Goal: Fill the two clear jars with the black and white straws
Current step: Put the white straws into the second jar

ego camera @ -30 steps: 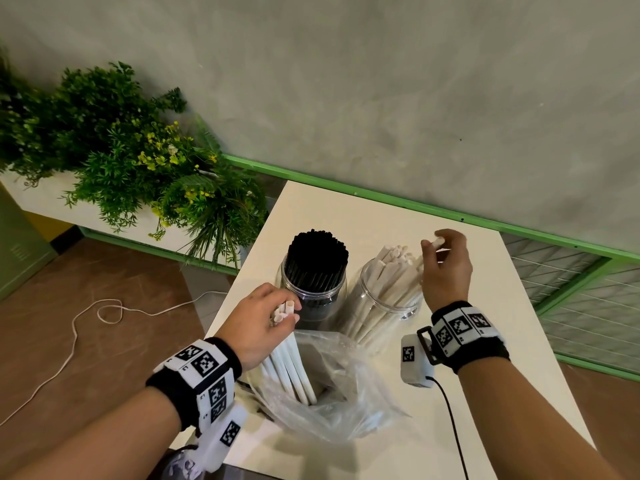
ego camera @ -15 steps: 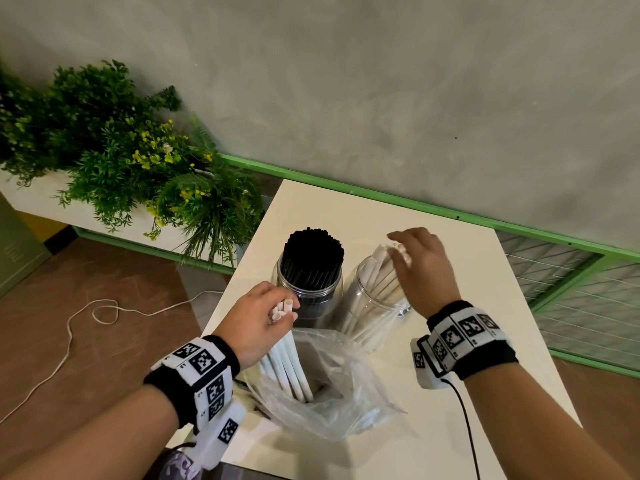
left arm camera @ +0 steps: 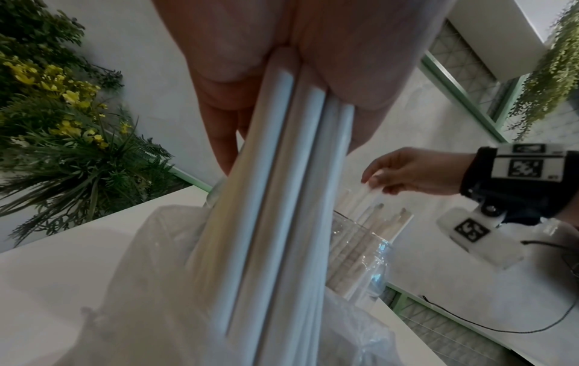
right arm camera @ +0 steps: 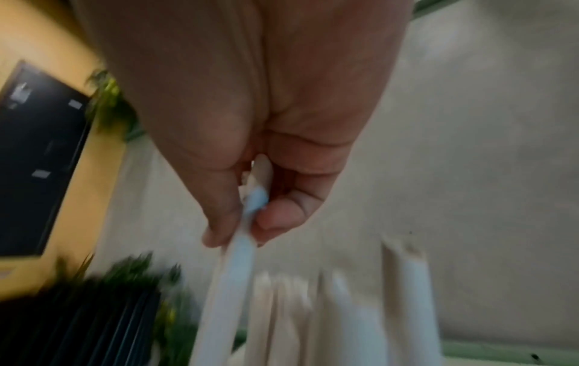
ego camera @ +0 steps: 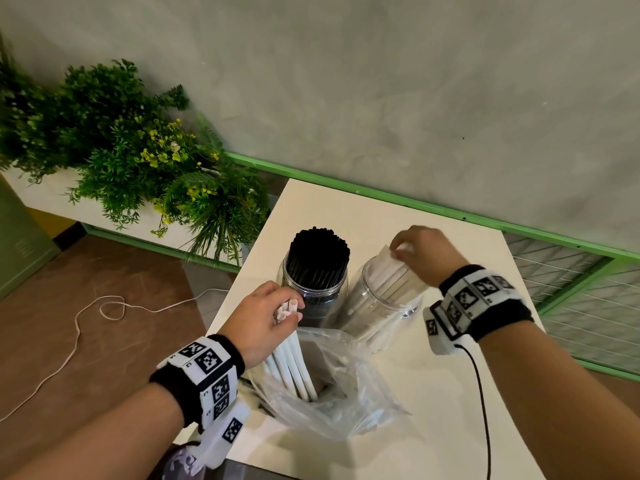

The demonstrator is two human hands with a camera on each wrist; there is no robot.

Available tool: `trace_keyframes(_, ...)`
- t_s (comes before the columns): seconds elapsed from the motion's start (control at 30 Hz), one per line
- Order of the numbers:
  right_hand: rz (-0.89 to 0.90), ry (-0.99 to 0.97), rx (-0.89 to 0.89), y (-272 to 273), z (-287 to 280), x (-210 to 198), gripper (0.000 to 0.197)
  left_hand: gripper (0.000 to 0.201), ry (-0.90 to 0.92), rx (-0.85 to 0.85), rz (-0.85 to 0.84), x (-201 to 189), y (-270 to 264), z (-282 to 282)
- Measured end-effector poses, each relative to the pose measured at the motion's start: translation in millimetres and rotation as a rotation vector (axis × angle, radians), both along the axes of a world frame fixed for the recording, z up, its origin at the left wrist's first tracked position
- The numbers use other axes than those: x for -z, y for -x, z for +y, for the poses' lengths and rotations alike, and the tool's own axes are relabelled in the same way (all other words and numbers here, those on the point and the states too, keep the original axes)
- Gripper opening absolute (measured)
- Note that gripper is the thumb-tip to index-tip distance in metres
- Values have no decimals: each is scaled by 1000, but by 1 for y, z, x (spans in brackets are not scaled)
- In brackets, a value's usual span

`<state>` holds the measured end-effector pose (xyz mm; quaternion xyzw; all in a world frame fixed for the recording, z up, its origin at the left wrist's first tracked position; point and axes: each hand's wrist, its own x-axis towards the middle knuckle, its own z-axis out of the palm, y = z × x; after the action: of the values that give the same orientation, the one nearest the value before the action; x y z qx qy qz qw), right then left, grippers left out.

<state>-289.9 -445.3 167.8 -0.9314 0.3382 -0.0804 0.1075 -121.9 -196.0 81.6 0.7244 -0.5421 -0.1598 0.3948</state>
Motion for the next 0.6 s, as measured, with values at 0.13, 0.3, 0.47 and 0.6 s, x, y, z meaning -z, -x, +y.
trace_keyframes(0.13,-156,53,119,-3,-13,-8,12,31,3,-1,3,0,0,-2)
trace_keyframes(0.3,287,272,-71,-16,7,45,24,36,-6,0,-4,-1,0,-3)
trace_keyframes(0.47,48,472,-18,6,14,54,37,33,2,-1,-1,-1,-1,-1)
trace_keyframes(0.6,-309,396,68,47,9,56,46,34,9,-1,3,-1,-2,-1)
